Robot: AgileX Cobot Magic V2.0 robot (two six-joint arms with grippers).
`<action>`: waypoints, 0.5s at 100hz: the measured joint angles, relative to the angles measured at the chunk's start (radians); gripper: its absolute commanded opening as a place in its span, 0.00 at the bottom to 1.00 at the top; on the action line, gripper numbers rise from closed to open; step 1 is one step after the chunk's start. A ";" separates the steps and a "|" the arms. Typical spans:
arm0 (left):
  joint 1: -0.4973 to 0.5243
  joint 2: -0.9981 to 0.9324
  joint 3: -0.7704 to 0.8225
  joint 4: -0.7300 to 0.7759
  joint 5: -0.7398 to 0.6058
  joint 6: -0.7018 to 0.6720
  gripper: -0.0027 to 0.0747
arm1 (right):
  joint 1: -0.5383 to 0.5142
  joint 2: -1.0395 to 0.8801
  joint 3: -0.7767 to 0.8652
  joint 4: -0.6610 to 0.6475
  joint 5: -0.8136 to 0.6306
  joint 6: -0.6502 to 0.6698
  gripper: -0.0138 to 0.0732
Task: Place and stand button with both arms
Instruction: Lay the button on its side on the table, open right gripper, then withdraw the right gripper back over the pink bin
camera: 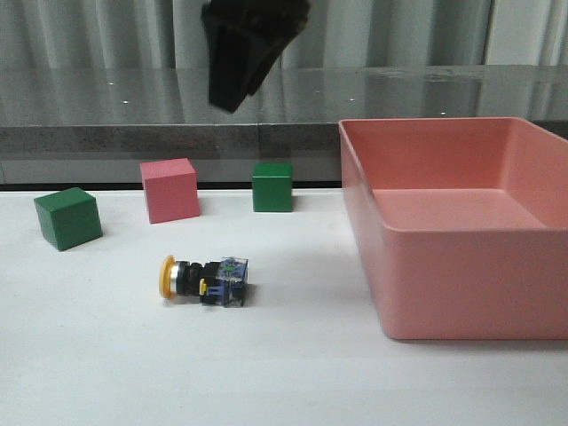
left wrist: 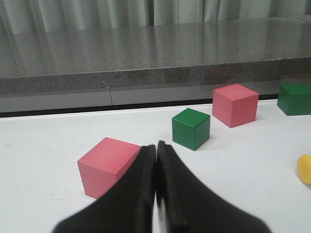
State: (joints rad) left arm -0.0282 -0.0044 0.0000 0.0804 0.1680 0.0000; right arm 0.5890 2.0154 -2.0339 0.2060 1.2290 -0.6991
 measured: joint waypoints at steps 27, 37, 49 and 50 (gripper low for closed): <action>0.000 0.000 0.000 0.000 0.000 0.000 0.01 | -0.207 -0.167 0.014 0.009 0.011 0.131 0.09; 0.000 0.000 0.000 0.000 0.000 0.000 0.01 | -0.299 -0.234 0.068 0.052 0.011 0.142 0.09; 0.000 0.000 0.000 0.000 0.000 0.000 0.01 | -0.404 -0.344 0.228 0.094 -0.035 0.143 0.09; 0.000 0.000 0.000 0.000 0.000 0.000 0.01 | -0.415 -0.359 0.239 0.097 -0.042 0.143 0.09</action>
State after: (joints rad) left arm -0.0282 -0.0044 0.0000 0.0804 0.1680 0.0000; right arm 0.1743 1.6564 -1.7949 0.3035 1.1865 -0.5560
